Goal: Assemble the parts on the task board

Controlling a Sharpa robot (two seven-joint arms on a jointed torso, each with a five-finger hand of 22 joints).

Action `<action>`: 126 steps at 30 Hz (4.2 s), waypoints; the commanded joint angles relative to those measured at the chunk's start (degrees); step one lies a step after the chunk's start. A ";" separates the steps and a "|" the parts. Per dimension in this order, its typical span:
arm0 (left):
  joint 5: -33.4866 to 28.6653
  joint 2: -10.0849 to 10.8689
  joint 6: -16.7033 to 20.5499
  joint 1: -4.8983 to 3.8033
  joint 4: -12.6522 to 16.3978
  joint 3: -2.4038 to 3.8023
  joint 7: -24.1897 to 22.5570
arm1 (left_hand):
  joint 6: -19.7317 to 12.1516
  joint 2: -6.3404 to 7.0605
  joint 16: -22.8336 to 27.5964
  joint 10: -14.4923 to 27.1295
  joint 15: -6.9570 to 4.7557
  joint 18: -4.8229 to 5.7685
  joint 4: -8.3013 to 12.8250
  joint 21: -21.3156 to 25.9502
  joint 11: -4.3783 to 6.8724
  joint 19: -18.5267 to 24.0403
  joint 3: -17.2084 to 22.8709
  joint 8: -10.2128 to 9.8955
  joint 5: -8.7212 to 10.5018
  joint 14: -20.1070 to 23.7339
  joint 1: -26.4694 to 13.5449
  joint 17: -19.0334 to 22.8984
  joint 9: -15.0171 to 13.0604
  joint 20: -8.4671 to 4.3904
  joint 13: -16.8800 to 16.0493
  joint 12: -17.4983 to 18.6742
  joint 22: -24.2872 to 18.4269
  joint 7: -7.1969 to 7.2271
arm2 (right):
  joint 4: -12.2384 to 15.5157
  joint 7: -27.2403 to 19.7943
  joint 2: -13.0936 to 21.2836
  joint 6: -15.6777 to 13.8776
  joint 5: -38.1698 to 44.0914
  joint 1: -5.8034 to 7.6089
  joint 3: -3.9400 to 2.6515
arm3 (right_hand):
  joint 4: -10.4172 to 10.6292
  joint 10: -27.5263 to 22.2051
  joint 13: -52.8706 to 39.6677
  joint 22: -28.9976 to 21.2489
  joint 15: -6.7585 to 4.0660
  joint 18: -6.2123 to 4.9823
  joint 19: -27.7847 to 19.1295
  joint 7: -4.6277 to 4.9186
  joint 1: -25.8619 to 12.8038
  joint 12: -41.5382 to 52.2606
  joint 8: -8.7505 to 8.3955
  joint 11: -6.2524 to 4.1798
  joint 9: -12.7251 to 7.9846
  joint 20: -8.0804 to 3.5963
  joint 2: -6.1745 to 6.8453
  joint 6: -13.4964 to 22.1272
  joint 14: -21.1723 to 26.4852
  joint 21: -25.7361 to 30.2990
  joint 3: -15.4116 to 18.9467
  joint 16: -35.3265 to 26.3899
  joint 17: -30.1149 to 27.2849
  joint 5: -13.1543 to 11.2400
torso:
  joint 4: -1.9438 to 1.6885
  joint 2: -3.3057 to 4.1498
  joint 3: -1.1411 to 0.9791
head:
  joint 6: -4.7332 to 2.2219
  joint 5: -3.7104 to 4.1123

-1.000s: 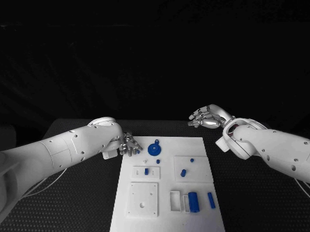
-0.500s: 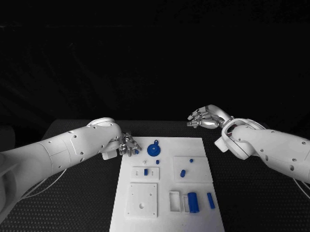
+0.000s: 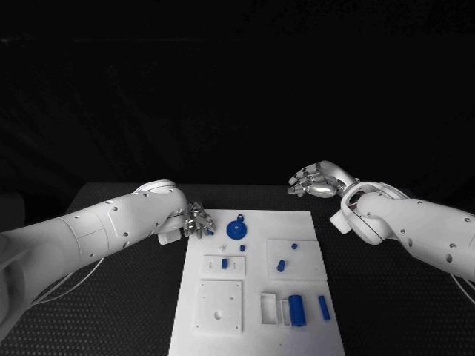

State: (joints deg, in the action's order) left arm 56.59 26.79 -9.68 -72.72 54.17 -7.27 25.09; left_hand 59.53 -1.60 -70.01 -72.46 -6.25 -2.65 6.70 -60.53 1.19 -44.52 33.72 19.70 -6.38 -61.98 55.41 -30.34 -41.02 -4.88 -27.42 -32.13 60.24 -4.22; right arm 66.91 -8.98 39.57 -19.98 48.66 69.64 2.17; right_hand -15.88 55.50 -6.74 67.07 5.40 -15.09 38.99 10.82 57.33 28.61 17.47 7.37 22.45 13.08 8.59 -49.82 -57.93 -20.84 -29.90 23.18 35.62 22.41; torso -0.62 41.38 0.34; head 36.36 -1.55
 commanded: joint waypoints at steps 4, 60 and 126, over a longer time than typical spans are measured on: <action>-1.39 0.61 3.52 0.05 1.18 0.06 -0.88 | 1.44 -1.38 -1.37 -1.85 -1.07 0.69 2.09 -0.84 0.59 -1.39 0.99 1.96 -2.30 -1.51 -0.98 -0.91 -0.87 -7.29 -0.48 -0.51 0.72 0.56 | -0.07 -0.56 -0.07 0.89 0.16 -0.11 -0.01 | 0.08 0.25 0.10 0.07 0.19 0.50 -0.27 -0.07 -0.38 0.13 0.23 0.07 -0.09 0.17 -0.08 0.32 0.32 0.22 0.19 -0.36 0.09 0.15 | -0.02 0.01 0.03 | -0.08 0.00; 7.27 17.73 20.17 1.78 32.64 -6.48 -0.14 | 5.75 -0.04 -4.08 -7.22 -3.39 -0.25 4.51 -3.33 2.82 -6.15 2.68 3.45 -8.78 -6.33 -4.80 -2.46 0.35 -9.28 -1.82 -1.55 2.85 2.40 | -0.76 -0.78 0.58 0.66 0.58 -0.46 -0.01 | 0.07 0.25 0.30 0.20 0.18 0.43 -0.26 -0.08 -0.45 0.18 0.26 0.05 -0.17 0.18 -0.04 0.33 0.33 0.35 0.23 -0.46 0.21 0.34 | 0.07 0.04 0.00 | 0.69 -0.54; 13.01 16.59 15.22 2.58 30.73 -6.54 0.74 | 5.78 0.12 -4.05 -7.24 -3.42 -0.31 4.67 -3.36 2.85 -6.23 3.07 3.36 -8.72 -6.37 -4.59 -2.51 0.52 -9.39 -1.90 -1.43 3.02 2.42 | -0.25 -0.87 0.53 0.72 0.58 -0.46 -0.01 | 0.08 0.26 0.54 0.36 0.18 0.38 -0.22 -0.07 -0.47 0.26 0.31 0.06 -0.26 0.23 -0.09 0.35 0.31 0.52 0.23 -0.56 0.36 0.40 | -0.01 0.01 0.04 | 0.84 -0.27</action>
State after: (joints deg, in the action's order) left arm 68.42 43.44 7.37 -70.36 85.06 -13.63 25.47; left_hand 64.87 -0.98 -73.92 -79.82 -7.83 -2.65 9.56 -63.67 3.77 -50.49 34.57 22.92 -14.80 -66.81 50.43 -32.80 -40.45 -6.65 -29.24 -33.28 63.21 -1.70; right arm 66.51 -9.22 40.11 -19.82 48.82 69.20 2.17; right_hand -15.88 55.50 -6.28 67.36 5.40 -15.09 38.99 10.81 57.33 28.61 17.46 7.37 22.28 13.08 8.59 -49.82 -57.93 -20.62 -29.90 22.97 35.88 22.64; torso -0.62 41.40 0.40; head 37.24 -1.77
